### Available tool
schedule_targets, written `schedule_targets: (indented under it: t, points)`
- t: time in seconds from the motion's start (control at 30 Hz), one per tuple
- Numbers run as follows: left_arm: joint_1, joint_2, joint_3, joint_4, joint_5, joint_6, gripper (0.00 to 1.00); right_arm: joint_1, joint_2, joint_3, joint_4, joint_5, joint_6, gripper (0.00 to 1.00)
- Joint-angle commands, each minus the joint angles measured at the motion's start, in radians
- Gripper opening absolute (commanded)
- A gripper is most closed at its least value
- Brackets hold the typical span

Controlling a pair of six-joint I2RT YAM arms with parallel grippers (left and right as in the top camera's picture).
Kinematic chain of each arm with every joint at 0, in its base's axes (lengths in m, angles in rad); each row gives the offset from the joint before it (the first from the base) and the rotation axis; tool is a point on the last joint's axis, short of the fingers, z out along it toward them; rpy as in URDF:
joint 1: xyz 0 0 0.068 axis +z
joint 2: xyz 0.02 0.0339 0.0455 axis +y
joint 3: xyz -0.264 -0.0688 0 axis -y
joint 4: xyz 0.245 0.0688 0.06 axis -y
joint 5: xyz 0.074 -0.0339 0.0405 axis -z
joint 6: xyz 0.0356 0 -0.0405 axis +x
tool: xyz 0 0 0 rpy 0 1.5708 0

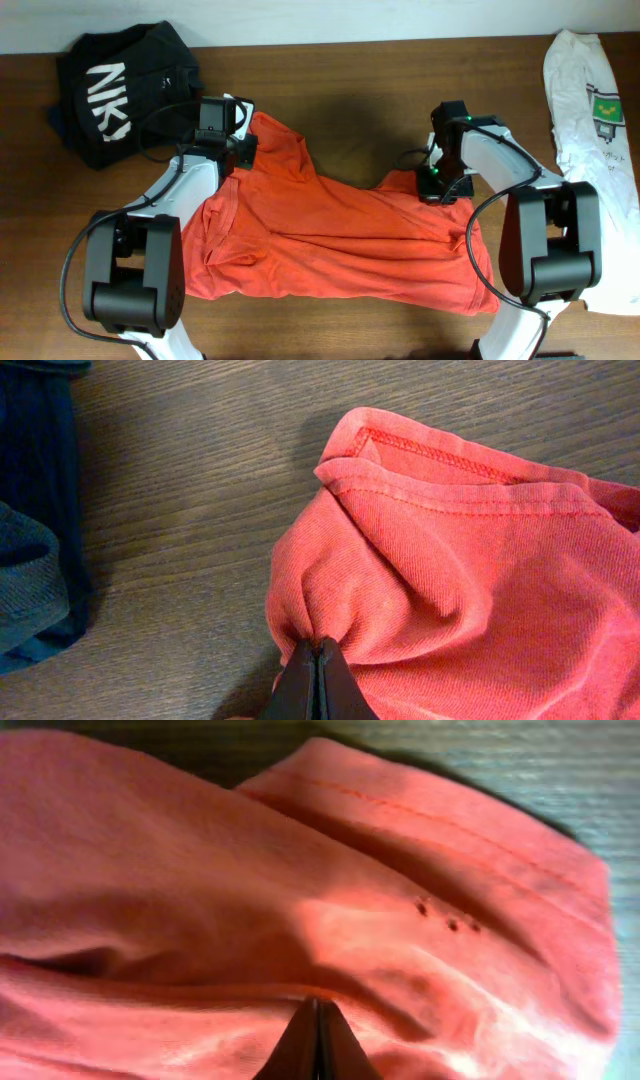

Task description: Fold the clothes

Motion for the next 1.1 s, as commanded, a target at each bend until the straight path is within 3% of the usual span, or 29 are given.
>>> schedule_targets:
  t: [0.0, 0.13, 0.17, 0.2, 0.23, 0.37, 0.57, 0.67, 0.7, 0.73, 0.87, 0.97, 1.0, 1.03, 1.07]
  points:
    - [0.002, -0.093, 0.008, -0.029, -0.011, -0.005, 0.00, 0.006, 0.008, 0.122, -0.088, 0.041, 0.035, 0.04]
    - [0.002, -0.191, 0.008, -0.101, -0.011, -0.033, 0.01, 0.008, 0.008, 0.206, -0.161, 0.032, 0.041, 0.05]
    - [0.002, -0.190, 0.008, -0.106, -0.011, -0.032, 0.00, 0.008, 0.008, 0.201, -0.154, 0.018, 0.040, 0.15]
    - [0.002, -0.182, 0.008, -0.114, -0.011, -0.032, 0.00, 0.008, 0.008, 0.179, -0.118, -0.029, -0.018, 0.50]
    - [0.002, -0.177, 0.008, -0.120, -0.011, -0.032, 0.00, 0.009, 0.010, 0.154, -0.085, -0.058, -0.066, 0.67]
    - [0.002, -0.175, 0.008, -0.124, -0.011, -0.032, 0.00, 0.023, 0.014, 0.029, 0.035, -0.089, -0.103, 0.80]
    - [0.002, -0.175, 0.008, -0.128, -0.011, -0.032, 0.00, 0.067, 0.016, -0.030, 0.092, -0.162, -0.162, 0.76]
    - [0.002, -0.175, 0.008, -0.138, -0.011, -0.032, 0.00, 0.073, 0.017, -0.037, 0.104, -0.113, -0.146, 0.21]
    - [0.002, -0.175, 0.008, -0.139, -0.011, -0.033, 0.00, 0.072, 0.017, -0.034, 0.105, -0.080, -0.122, 0.10]
    - [0.002, -0.175, 0.008, -0.139, -0.011, -0.032, 0.00, 0.072, 0.017, -0.026, 0.100, -0.057, -0.112, 0.04]
    - [0.002, -0.175, 0.008, -0.143, -0.011, -0.033, 0.01, 0.072, 0.017, 0.075, 0.000, -0.001, -0.089, 0.05]
    - [0.002, -0.175, 0.008, -0.143, -0.011, -0.033, 0.00, 0.072, 0.017, 0.163, -0.085, 0.087, -0.050, 0.30]
    - [0.002, -0.175, 0.008, -0.143, -0.011, -0.032, 0.00, 0.072, 0.017, 0.169, -0.087, 0.107, -0.045, 0.49]
    - [0.002, -0.175, 0.008, -0.143, -0.012, -0.032, 0.01, 0.069, 0.017, 0.169, -0.082, 0.128, -0.044, 0.96]
    - [0.002, -0.175, 0.008, -0.143, -0.012, -0.032, 0.00, 0.059, 0.017, 0.169, -0.071, 0.167, 0.005, 0.99]
